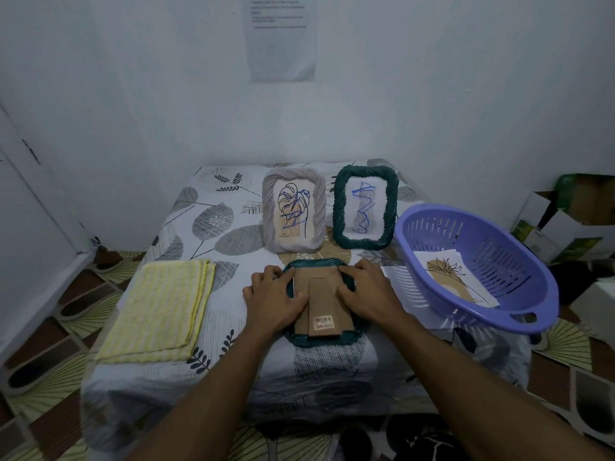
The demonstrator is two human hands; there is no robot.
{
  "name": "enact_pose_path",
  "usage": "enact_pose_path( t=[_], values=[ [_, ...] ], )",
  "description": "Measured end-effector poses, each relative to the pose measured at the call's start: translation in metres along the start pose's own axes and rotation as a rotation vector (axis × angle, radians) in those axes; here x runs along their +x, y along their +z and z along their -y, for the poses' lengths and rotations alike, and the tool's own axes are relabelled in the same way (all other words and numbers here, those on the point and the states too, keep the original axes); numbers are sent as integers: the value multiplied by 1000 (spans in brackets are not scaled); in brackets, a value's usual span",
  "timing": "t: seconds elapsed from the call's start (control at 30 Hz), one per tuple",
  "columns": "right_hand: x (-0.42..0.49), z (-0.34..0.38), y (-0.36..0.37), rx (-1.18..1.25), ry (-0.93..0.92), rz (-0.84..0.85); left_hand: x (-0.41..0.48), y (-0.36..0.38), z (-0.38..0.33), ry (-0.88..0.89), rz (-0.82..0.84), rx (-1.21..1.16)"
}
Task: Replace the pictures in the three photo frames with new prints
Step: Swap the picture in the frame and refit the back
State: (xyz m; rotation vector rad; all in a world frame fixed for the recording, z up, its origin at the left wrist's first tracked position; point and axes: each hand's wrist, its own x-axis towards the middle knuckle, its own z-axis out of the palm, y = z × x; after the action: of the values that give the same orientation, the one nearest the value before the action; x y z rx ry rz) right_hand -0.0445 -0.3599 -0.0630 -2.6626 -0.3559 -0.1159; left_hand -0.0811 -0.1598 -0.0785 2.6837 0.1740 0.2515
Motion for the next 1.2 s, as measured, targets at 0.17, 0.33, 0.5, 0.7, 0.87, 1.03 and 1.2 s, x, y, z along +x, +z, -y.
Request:
enact_pose_path(
  t=[0.17, 0.33, 0.5, 0.7, 0.87, 1.03, 1.2],
  values=[
    [2, 2, 1, -57, -8, 15, 7, -4, -1, -22, 83, -11],
    [9, 2, -3, 14, 7, 68, 17, -13, 0, -22, 112, -22],
    [-6, -6, -10, 143, -27, 55, 1, -21, 9, 41, 97, -67],
    [-52, -12, -16, 176, -55, -16, -37, -24, 15, 202, 71, -153],
    [-80, 1, -8, 118, -7, -61, -56, -25, 10, 259, 106, -64],
    [-87, 10, -1, 186, 87, -141, -58, -25, 11, 259, 148, -18],
    [-88, 10, 2, 273, 108, -156, -59, -24, 16, 295, 153, 3]
  ],
)
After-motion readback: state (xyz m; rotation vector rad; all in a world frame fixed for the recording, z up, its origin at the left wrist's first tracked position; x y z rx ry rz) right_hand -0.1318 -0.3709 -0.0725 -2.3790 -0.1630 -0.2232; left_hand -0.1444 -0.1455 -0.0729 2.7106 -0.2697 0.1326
